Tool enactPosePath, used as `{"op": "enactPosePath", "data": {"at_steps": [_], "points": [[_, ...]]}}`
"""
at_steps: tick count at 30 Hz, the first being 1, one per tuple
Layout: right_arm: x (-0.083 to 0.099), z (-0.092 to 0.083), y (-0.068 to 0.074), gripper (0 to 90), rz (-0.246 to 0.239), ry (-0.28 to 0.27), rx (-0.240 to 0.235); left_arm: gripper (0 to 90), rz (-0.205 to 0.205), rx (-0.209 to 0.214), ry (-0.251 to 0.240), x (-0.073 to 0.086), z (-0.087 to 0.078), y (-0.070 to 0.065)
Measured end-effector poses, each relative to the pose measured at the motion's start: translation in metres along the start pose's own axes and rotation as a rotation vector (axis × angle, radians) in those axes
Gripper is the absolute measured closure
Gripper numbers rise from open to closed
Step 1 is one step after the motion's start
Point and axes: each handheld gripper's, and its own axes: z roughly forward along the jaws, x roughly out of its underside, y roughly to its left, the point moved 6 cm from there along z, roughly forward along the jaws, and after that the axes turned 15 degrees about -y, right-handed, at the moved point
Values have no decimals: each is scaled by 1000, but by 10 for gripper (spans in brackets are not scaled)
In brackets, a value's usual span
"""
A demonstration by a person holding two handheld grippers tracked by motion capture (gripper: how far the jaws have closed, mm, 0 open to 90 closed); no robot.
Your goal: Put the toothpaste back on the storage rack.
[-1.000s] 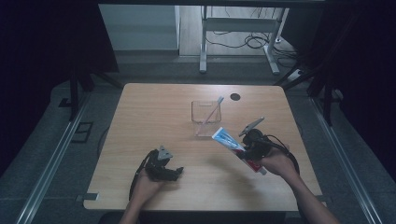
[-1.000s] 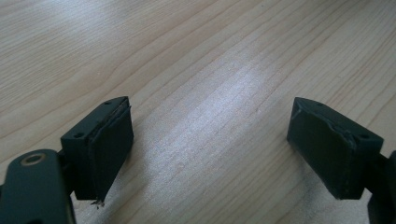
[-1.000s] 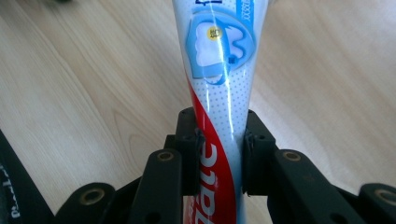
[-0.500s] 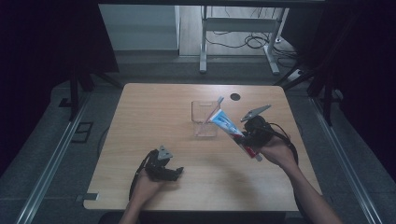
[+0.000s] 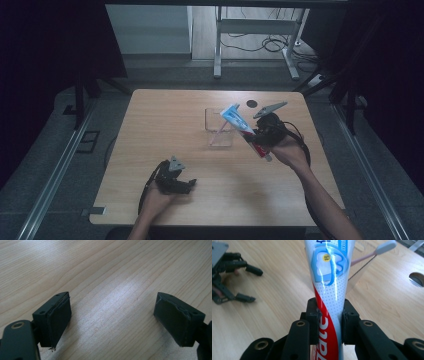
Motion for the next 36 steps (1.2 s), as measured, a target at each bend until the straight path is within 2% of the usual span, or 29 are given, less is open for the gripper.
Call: {"op": "enactPosePath", "data": {"at_steps": [21,36], "points": [[-35,30,-9,728,0,-82,24,146,-1,0,0,0,0,0],[-59,53,-11,728,0,-128,18,146,0,1,2,0,0,0]]}}
